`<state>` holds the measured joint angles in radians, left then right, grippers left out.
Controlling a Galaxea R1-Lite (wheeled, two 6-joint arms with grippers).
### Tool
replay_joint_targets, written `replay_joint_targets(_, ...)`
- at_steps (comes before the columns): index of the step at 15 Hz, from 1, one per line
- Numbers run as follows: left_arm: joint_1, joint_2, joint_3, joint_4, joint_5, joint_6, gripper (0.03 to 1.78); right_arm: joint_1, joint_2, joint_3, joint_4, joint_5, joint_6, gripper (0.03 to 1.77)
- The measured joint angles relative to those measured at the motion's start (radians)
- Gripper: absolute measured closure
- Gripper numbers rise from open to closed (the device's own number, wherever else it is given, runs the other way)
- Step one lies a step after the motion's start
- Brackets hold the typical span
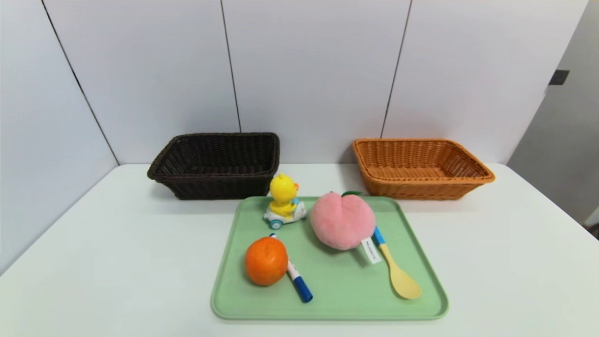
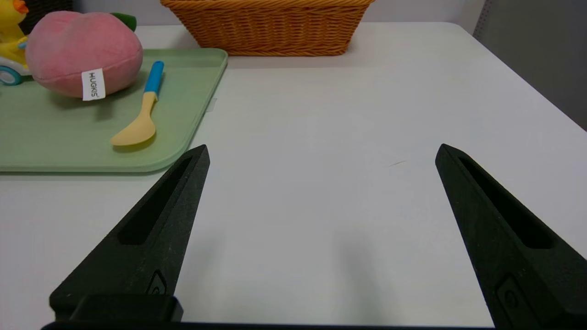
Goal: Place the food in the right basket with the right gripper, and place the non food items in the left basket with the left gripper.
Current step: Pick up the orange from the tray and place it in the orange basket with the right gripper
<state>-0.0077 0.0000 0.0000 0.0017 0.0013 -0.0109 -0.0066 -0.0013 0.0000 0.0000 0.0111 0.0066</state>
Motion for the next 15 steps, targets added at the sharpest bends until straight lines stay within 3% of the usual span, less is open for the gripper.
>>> replay_joint_targets(15, 0.000, 0.000, -0.001, 0.000, 0.001, -0.003, 0.12, 0.000, 0.000, -0.002, -0.027, 0.003, -0.008, 0.10)
